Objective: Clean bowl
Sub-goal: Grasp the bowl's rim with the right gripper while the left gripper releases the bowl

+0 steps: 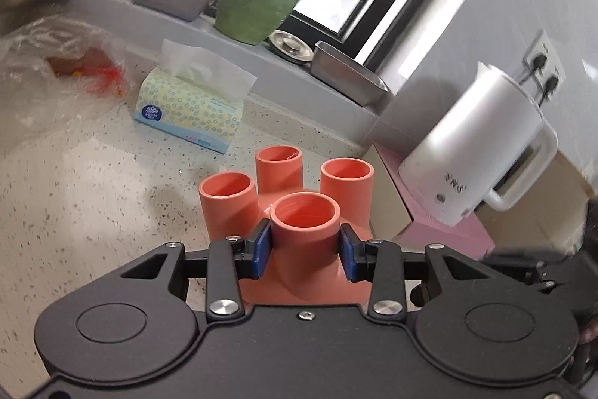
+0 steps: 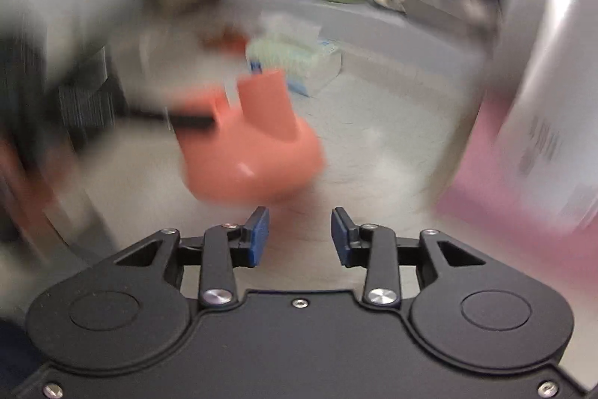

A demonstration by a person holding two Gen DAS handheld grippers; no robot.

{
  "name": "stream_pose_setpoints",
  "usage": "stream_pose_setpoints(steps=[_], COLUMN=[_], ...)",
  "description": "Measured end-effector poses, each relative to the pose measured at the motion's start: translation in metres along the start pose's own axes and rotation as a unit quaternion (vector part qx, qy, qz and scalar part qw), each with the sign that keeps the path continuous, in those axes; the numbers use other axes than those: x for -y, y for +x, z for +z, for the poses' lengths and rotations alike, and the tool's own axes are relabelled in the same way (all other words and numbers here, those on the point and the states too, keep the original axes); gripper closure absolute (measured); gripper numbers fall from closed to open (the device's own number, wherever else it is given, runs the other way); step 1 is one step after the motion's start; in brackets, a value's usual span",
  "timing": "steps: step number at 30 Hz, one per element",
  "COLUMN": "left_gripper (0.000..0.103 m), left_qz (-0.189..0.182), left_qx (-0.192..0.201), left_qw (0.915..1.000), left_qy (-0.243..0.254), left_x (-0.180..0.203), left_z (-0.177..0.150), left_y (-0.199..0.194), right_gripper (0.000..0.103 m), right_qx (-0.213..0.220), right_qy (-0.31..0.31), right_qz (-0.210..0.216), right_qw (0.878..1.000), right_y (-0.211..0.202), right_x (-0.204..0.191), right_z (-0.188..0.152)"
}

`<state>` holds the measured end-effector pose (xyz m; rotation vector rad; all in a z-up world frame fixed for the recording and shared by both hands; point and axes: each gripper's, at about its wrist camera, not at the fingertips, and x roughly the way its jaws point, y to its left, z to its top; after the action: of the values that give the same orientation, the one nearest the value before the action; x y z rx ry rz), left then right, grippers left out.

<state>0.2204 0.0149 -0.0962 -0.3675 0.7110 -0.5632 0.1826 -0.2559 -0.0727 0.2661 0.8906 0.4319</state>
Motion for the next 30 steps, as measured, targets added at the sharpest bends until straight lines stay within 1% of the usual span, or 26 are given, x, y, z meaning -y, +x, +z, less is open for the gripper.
stream_pose_setpoints(steps=[2, 4, 5, 7, 8, 9, 10, 11, 12, 13, 14, 15, 16, 18, 20, 21, 23, 25, 26, 28, 30], left_gripper=[0.067, 0.067, 0.067, 0.066, 0.066, 0.066, 0.066, 0.066, 0.066, 0.066, 0.066, 0.066, 0.066, 0.066, 0.066, 0.066, 0.065, 0.06, 0.058, 0.053, 0.052], left_qz=[-0.002, -0.003, -0.004, 0.001, 0.001, -0.002, -0.008, -0.016, -0.019, -0.018, -0.017, -0.016, -0.016, -0.017, -0.018, -0.021, -0.025, -0.02, -0.017, -0.013, -0.005], left_qx=[0.0, 0.0, 0.0, 0.004, 0.006, 0.008, 0.009, 0.008, 0.007, 0.005, 0.003, 0.001, 0.0, 0.0, 0.002, 0.003, 0.003, 0.003, 0.004, 0.003, 0.001], left_qw=[1.0, 0.9999, 0.9999, 0.9996, 0.9992, 0.9984, 0.9973, 0.9965, 0.9961, 0.9962, 0.9964, 0.9963, 0.996, 0.9954, 0.9942, 0.9931, 0.9928, 0.993, 0.993, 0.9913, 0.9909], left_qy=[-0.006, -0.012, -0.013, -0.026, -0.039, -0.057, -0.073, -0.082, -0.086, -0.084, -0.083, -0.084, -0.087, -0.095, -0.106, -0.115, -0.117, -0.116, -0.117, -0.131, -0.134], left_x=[-0.001, -0.003, -0.003, -0.006, -0.009, -0.015, -0.02, -0.025, -0.027, -0.028, -0.028, -0.028, -0.029, -0.03, -0.033, -0.036, -0.038, -0.038, -0.039, -0.043, -0.046], left_z=[0.0, 0.0, 0.0, 0.001, 0.001, 0.002, 0.003, 0.003, 0.003, 0.002, 0.002, 0.001, 0.0, -0.001, -0.002, -0.001, 0.001, 0.005, 0.006, 0.008, 0.008], left_y=[-0.001, -0.001, -0.001, -0.001, -0.002, -0.002, -0.002, -0.002, -0.002, -0.002, -0.002, -0.001, -0.001, 0.0, -0.001, -0.001, -0.001, -0.002, -0.002, -0.003, -0.005], right_gripper=[0.061, 0.061, 0.063, 0.061, 0.061, 0.06, 0.06, 0.06, 0.058, 0.054, 0.054, 0.054, 0.054, 0.054, 0.069, 0.07, 0.072, 0.078, 0.08, 0.088, 0.094], right_qx=[0.004, 0.006, 0.009, 0.036, 0.046, 0.05, 0.052, 0.054, 0.053, 0.047, 0.044, 0.044, 0.045, 0.058, 0.071, 0.077, 0.086, 0.099, 0.105, 0.121, 0.124], right_qy=[0.074, 0.145, 0.192, 0.276, 0.303, 0.32, 0.341, 0.367, 0.382, 0.388, 0.391, 0.391, 0.391, 0.386, 0.377, 0.372, 0.362, 0.345, 0.336, 0.315, 0.296], right_qz=[0.048, 0.092, 0.122, 0.176, 0.194, 0.207, 0.221, 0.237, 0.243, 0.229, 0.218, 0.216, 0.217, 0.235, 0.223, 0.218, 0.214, 0.211, 0.211, 0.213, 0.209], right_qw=[0.996, 0.985, 0.974, 0.944, 0.932, 0.923, 0.912, 0.898, 0.89, 0.891, 0.893, 0.894, 0.893, 0.89, 0.896, 0.899, 0.903, 0.909, 0.912, 0.917, 0.924], right_y=[0.006, 0.018, 0.029, 0.04, 0.044, 0.047, 0.052, 0.06, 0.066, 0.071, 0.074, 0.074, 0.076, 0.078, 0.078, 0.078, 0.076, 0.072, 0.071, 0.064, 0.058], right_x=[0.015, 0.029, 0.04, 0.057, 0.062, 0.065, 0.069, 0.075, 0.078, 0.079, 0.078, 0.077, 0.076, 0.071, 0.067, 0.065, 0.062, 0.056, 0.053, 0.044, 0.037], right_z=[-0.003, -0.009, -0.015, -0.023, -0.027, -0.029, -0.031, -0.033, -0.035, -0.034, -0.033, -0.033, -0.032, -0.029, -0.027, -0.026, -0.026, -0.022, -0.02, -0.014, -0.007])
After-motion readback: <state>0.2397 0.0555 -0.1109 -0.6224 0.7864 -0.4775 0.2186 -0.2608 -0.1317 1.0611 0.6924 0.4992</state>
